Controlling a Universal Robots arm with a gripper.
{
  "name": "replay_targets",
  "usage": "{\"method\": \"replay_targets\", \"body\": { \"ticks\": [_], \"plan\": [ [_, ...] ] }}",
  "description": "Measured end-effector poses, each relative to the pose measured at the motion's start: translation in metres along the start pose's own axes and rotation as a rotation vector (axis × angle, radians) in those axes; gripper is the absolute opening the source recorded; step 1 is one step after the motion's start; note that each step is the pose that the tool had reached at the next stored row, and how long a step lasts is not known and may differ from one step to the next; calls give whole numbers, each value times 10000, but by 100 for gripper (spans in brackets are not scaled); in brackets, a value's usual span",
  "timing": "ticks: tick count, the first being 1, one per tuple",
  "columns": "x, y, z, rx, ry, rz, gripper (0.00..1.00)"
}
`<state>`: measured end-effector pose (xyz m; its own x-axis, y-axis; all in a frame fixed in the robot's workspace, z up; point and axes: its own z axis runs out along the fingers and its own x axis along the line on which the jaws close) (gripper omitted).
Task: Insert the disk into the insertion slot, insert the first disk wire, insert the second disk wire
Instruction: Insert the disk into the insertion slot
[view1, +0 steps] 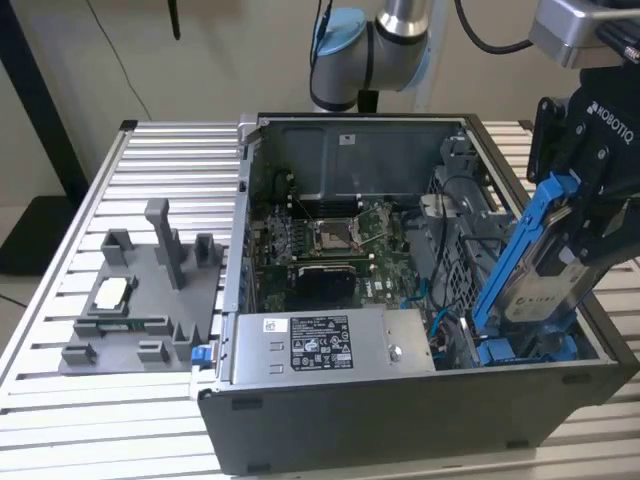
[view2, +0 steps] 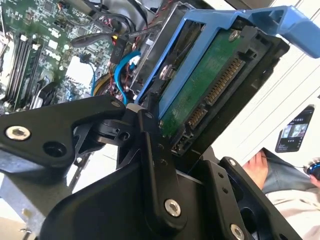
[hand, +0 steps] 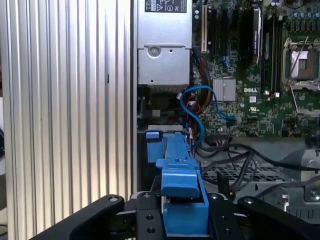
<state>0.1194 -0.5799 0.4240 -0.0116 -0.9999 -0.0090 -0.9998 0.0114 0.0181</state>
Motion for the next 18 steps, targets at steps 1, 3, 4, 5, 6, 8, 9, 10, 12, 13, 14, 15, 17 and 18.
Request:
{"method": "replay_targets", "body": {
  "ticks": [1,3,4,5,6,8,9,10,12,13,14,15,17,18],
  "plan": [
    [0,0,15,0,-2,-3,33],
    [0,-1,45,0,-2,-12,33],
    [0,-1,54,0,-1,-14,33],
    [-1,-1,63,0,-1,-16,33],
    [-2,-2,73,0,-2,-18,33],
    [-4,-3,89,0,-2,-23,33],
    [-4,-4,97,0,-2,-26,33],
    [-4,-7,105,0,-3,-30,33],
    [-6,-8,120,0,-1,-36,33],
    [-7,-9,128,0,-1,-39,33],
    [-11,-9,137,0,-3,-41,33],
    [-16,-11,145,0,-4,-44,33],
    [-24,-13,160,0,-8,-47,33],
    [-30,-14,167,0,-10,-48,33]
  ]
}}
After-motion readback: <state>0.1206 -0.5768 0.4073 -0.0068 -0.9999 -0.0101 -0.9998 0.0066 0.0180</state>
